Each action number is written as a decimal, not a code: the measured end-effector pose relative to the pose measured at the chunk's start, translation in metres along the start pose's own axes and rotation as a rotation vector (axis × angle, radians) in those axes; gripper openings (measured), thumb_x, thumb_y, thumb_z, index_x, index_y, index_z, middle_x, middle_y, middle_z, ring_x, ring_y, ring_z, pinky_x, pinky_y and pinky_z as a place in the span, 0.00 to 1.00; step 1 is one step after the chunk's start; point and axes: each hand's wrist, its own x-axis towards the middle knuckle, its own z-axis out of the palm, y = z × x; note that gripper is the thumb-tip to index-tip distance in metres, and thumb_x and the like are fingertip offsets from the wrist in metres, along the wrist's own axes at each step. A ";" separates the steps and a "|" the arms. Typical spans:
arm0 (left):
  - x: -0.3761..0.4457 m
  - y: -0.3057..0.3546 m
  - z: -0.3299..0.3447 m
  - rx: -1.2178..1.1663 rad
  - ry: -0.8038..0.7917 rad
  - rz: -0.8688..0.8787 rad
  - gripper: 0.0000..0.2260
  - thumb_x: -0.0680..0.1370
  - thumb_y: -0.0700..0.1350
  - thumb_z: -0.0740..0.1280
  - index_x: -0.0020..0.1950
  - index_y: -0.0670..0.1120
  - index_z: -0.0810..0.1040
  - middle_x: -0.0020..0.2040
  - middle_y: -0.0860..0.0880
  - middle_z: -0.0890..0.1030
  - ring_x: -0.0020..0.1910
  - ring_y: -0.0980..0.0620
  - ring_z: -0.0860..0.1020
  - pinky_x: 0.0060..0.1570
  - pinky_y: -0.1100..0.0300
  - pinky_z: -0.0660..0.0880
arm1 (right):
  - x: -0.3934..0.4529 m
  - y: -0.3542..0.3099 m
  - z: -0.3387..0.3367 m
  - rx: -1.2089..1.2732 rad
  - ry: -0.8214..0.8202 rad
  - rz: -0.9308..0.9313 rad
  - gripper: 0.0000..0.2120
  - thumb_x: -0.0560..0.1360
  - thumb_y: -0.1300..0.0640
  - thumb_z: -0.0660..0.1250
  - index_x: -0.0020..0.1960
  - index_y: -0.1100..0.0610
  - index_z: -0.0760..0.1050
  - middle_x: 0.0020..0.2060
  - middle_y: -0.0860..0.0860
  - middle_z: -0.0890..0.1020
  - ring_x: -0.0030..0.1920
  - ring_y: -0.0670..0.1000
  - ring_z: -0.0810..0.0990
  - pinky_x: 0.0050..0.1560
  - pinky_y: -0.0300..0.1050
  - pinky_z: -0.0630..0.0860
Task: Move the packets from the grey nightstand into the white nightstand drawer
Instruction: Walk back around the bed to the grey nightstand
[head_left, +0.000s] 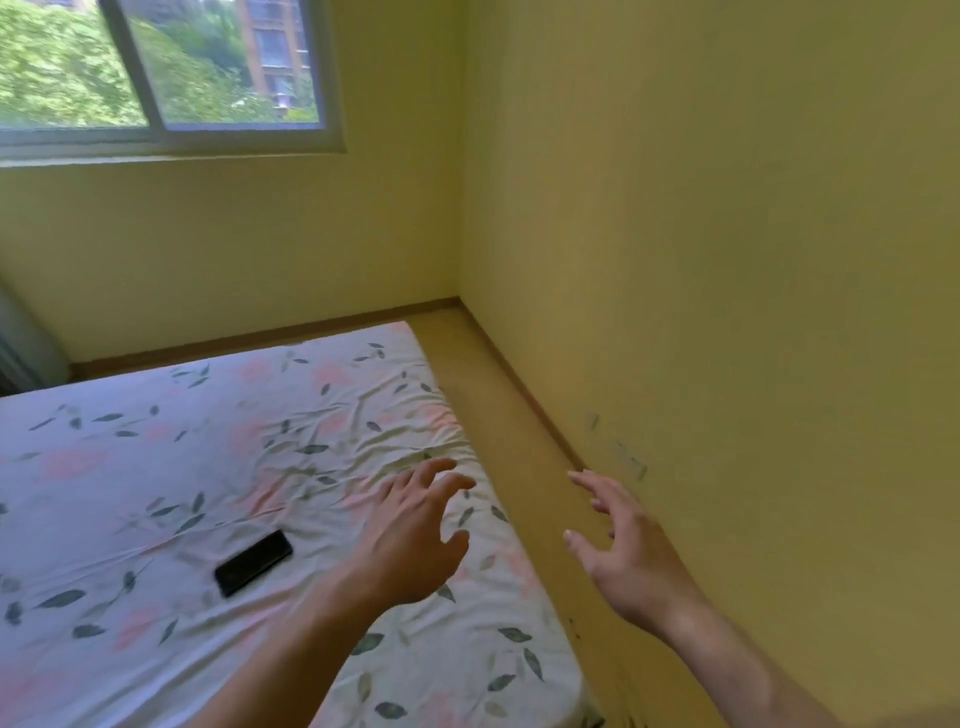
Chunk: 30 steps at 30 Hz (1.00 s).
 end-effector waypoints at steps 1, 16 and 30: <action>0.020 0.017 0.005 0.000 -0.007 0.022 0.25 0.78 0.59 0.65 0.74 0.64 0.65 0.79 0.60 0.59 0.77 0.52 0.60 0.77 0.50 0.57 | 0.009 0.014 -0.016 -0.001 0.019 0.003 0.28 0.79 0.52 0.70 0.76 0.40 0.66 0.72 0.37 0.67 0.72 0.42 0.68 0.74 0.47 0.70; 0.230 0.213 0.087 -0.002 0.063 -0.109 0.26 0.78 0.58 0.66 0.75 0.64 0.63 0.80 0.59 0.57 0.80 0.52 0.56 0.79 0.48 0.55 | 0.179 0.201 -0.230 0.009 -0.081 -0.104 0.27 0.78 0.54 0.71 0.74 0.40 0.67 0.70 0.37 0.69 0.69 0.41 0.71 0.70 0.38 0.70; 0.303 0.197 0.065 0.020 0.293 -0.449 0.25 0.77 0.57 0.69 0.72 0.64 0.66 0.78 0.61 0.59 0.75 0.55 0.64 0.75 0.54 0.59 | 0.388 0.147 -0.249 0.003 -0.322 -0.480 0.28 0.78 0.51 0.71 0.75 0.41 0.66 0.74 0.38 0.66 0.74 0.42 0.66 0.76 0.48 0.67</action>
